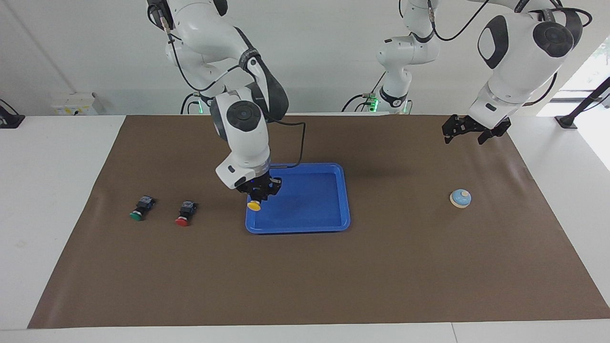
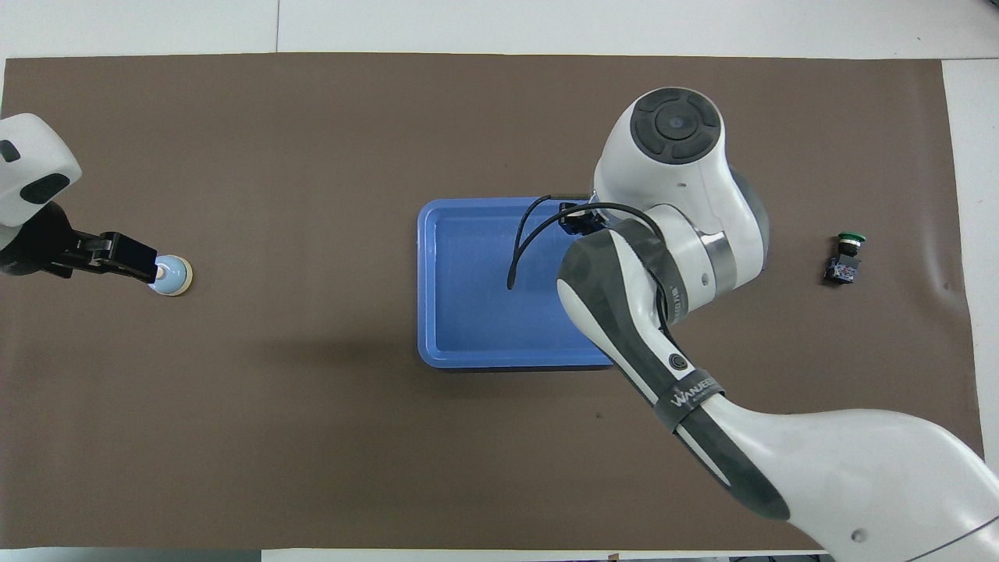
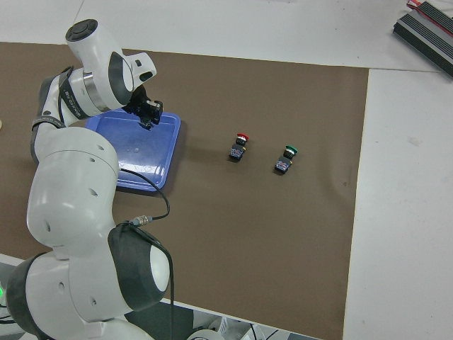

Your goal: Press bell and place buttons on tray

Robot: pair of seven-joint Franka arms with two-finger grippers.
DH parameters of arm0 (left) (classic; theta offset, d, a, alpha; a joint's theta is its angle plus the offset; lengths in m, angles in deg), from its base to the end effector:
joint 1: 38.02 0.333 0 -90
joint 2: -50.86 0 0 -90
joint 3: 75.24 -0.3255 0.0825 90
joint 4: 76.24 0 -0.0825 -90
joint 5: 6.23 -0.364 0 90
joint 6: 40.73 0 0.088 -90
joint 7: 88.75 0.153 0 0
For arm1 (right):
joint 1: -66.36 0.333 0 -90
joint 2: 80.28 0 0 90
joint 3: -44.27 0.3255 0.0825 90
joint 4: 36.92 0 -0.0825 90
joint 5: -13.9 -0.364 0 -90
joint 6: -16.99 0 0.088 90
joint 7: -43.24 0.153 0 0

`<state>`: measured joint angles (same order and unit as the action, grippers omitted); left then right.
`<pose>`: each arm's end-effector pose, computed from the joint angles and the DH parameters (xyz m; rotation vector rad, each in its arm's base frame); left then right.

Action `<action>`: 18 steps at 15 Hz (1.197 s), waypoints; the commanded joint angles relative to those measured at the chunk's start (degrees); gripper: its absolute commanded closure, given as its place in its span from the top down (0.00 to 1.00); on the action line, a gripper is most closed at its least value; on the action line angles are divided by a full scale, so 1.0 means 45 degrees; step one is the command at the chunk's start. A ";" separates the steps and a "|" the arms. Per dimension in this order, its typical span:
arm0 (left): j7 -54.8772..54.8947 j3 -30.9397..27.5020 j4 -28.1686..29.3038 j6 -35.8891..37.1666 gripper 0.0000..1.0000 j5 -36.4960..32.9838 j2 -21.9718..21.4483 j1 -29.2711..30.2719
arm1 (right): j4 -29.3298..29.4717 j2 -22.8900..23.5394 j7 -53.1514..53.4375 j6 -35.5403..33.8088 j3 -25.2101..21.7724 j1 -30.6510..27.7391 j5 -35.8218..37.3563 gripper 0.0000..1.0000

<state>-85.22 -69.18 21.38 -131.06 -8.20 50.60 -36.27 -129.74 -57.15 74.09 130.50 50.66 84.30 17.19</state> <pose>0.5201 -0.0340 0.5315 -3.0927 0.2155 0.1901 0.5962 0.2553 0.3595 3.1117 -0.1524 -0.0490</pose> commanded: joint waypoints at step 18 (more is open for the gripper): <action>-0.0119 -0.0138 -0.0013 0.0171 1.00 -0.0010 -0.0334 -0.0116 | -0.0821 -0.1233 0.0223 -0.0654 -0.0131 -0.1111 -0.0010 1.00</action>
<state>-85.22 -69.35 21.39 -131.04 -8.20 49.47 -36.26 -135.60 -61.46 78.70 130.35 49.71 83.79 17.29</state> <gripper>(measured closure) 0.000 0.000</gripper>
